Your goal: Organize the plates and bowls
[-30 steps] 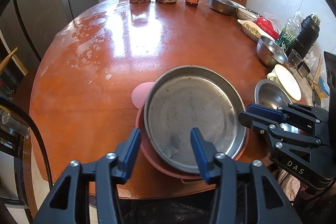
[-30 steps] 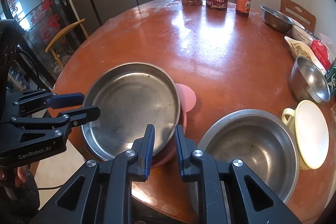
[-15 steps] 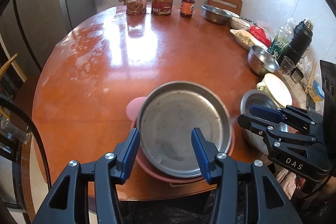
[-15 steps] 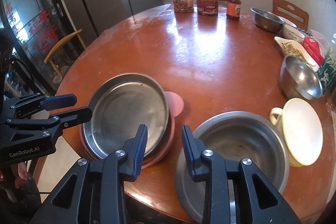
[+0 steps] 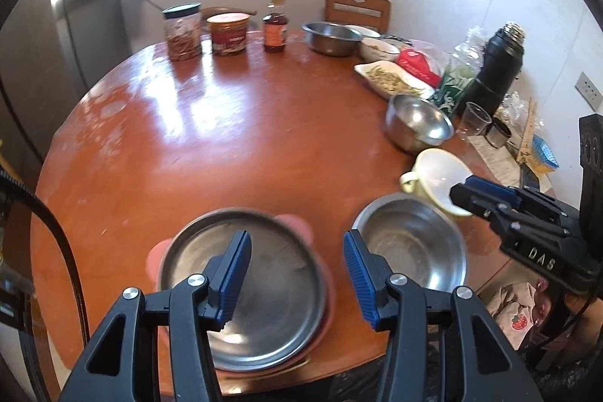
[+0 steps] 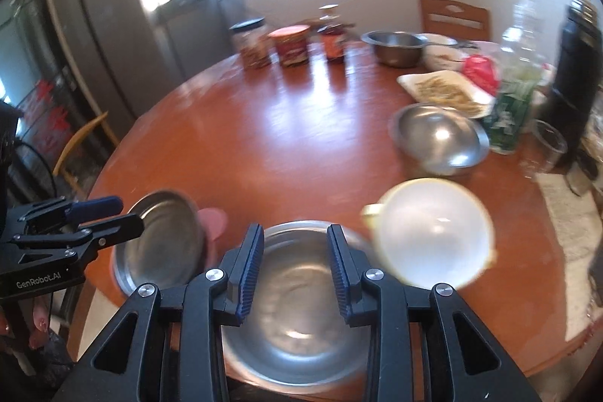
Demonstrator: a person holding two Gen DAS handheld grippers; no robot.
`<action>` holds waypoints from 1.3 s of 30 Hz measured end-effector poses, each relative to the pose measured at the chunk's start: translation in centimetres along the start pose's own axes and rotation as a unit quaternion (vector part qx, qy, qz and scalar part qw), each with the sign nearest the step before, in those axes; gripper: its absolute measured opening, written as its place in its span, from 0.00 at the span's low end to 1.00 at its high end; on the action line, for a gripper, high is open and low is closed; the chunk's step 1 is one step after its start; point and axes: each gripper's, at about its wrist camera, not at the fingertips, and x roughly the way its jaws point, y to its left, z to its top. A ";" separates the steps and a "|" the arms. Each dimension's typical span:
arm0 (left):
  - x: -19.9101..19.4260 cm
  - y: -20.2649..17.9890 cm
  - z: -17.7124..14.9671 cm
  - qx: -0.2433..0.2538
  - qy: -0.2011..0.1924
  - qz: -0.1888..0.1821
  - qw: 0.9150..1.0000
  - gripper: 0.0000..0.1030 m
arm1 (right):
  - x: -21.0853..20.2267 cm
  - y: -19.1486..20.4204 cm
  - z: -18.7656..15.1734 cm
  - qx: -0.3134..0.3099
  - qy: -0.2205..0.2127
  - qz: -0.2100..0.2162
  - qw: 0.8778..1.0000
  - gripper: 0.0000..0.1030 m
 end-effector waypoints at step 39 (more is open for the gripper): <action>15.8 -12.5 7.0 0.078 0.115 -0.062 0.988 0.55 | 4.0 -15.0 -2.9 0.159 0.073 -0.042 0.984 0.50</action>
